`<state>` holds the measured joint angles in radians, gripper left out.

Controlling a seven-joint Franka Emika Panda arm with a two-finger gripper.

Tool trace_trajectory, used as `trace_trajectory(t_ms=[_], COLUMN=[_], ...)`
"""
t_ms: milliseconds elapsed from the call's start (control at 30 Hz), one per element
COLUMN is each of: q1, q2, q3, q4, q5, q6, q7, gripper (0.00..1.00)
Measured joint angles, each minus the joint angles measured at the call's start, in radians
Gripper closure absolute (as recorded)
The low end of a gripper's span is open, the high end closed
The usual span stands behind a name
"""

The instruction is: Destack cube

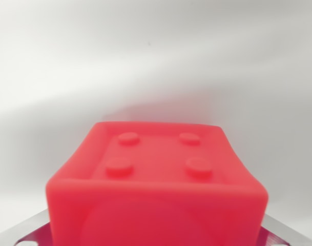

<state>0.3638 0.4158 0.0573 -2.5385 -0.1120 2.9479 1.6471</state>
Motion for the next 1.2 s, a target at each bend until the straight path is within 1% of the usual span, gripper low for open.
trace_trajectory(t_ms=[133, 467, 500, 1200], q1=[0.003, 0.004, 0.005, 0.005], q2=[0.006, 0.014, 0.014, 0.015], q3=[-0.003, -0.005, -0.005, -0.006], q4=[0.002, 0.005, 0.005, 0.005], q5=[0.0, 0.0, 0.0, 0.0], q6=[0.005, 0.011, 0.011, 0.011], q7=[0.0, 0.0, 0.0, 0.0], gripper=[1.0, 1.0, 0.0, 0.0])
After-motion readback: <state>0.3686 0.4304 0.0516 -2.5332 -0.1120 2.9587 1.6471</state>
